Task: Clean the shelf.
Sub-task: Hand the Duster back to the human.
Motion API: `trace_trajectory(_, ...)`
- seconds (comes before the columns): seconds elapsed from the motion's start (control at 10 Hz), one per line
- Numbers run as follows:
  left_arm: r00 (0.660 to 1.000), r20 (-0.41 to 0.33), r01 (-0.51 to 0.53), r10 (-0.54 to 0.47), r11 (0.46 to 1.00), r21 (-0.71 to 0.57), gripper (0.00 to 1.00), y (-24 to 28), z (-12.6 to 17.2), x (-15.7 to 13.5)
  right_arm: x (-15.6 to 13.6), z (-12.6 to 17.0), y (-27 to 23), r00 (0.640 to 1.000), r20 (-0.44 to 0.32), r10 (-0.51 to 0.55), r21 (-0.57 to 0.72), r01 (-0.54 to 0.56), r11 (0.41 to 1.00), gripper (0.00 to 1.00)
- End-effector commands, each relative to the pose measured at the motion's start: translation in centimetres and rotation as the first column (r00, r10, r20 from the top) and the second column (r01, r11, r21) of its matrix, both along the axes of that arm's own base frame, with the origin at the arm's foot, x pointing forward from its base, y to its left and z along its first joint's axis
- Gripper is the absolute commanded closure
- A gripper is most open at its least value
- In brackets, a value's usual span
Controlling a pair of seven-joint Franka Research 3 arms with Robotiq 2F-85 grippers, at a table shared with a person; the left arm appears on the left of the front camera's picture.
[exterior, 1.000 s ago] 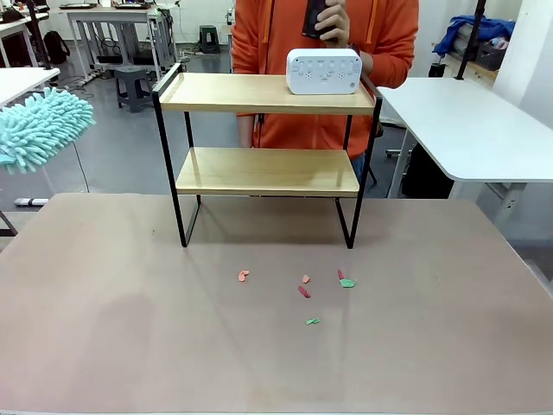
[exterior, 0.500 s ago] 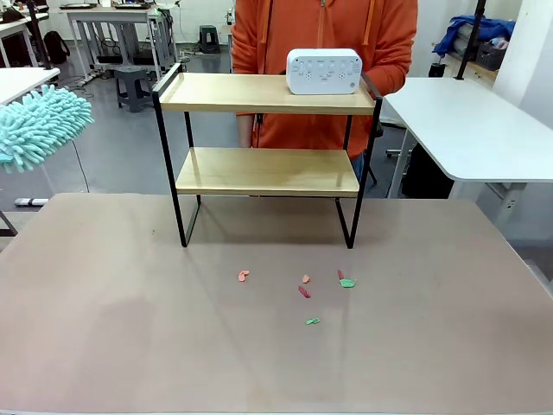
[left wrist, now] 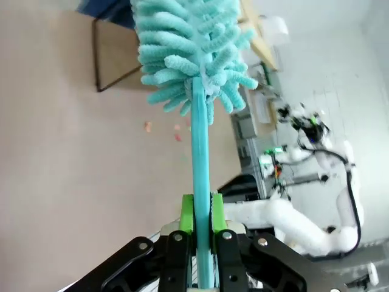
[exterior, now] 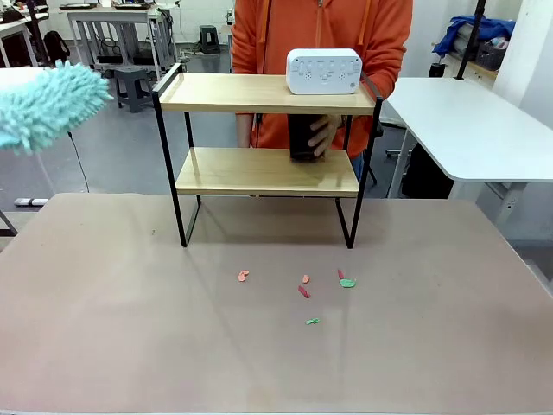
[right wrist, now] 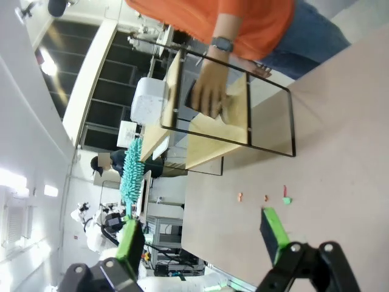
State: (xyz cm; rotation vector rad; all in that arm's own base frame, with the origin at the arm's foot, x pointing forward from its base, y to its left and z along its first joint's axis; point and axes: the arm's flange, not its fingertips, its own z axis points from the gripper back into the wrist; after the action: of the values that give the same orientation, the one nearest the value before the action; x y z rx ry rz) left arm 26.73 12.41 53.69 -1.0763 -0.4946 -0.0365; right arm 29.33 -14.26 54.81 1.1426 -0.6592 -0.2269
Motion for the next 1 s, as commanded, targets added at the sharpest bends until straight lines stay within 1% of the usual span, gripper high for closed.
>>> trace_trajectory(0.0,0.964,0.162,0.221,-0.213,0.975,-0.035,0.87,-0.6,3.7,-2.0,3.2,3.7,3.4,0.994,0.066,0.082,-0.063,-0.078,0.995,0.00)
trace_trajectory(0.1,0.911,0.200,0.367,-0.360,0.930,-0.001,0.87,-1.7,4.9,-3.3,4.3,5.2,5.8,0.985,0.108,0.132,-0.084,-0.123,0.989,0.00)
trace_trajectory(0.2,0.846,0.177,0.500,-0.503,0.864,0.065,0.87,-3.1,5.5,-4.2,5.1,6.4,8.3,0.972,0.158,0.173,-0.095,-0.159,0.983,0.00)
trace_trajectory(0.3,0.769,0.120,0.620,-0.628,0.778,0.102,0.87,-4.3,5.4,-4.6,5.4,6.8,10.4,0.961,0.172,0.218,-0.115,-0.201,0.973,0.00)
trace_trajectory(0.4,0.602,0.042,0.792,-0.797,0.603,0.101,0.87,-6.0,4.8,-4.5,5.3,6.3,12.6,0.948,0.182,0.262,-0.124,-0.242,0.962,0.00)
trace_trajectory(0.5,0.422,-0.033,0.905,-0.906,0.418,0.083,0.87,-9.1,3.8,-3.5,4.9,5.3,13.7,0.939,0.188,0.289,-0.135,-0.266,0.954,0.00)
trace_trajectory(0.6,0.444,-0.111,0.893,-0.889,0.431,0.128,0.87,-10.4,3.2,-2.7,4.6,7.6,12.2,0.960,0.132,0.248,-0.120,-0.233,0.965,0.00)
trace_trajectory(0.7,0.650,0.041,0.758,-0.759,0.651,0.038,0.87,-8.4,4.5,-5.7,4.6,7.6,12.2,0.960,0.132,0.248,-0.120,-0.233,0.965,0.00)
trace_trajectory(0.8,0.650,0.041,0.758,-0.759,0.651,0.038,0.87,-8.4,4.5,-5.7,4.8,6.9,13.8,0.948,0.138,0.286,-0.133,-0.268,0.954,0.00)
trace_trajectory(0.9,0.529,-0.047,0.849,-0.847,0.527,0.048,0.87,-11.6,2.7,-4.0,4.7,6.7,13.2,0.944,0.109,0.311,-0.135,-0.296,0.946,0.00)
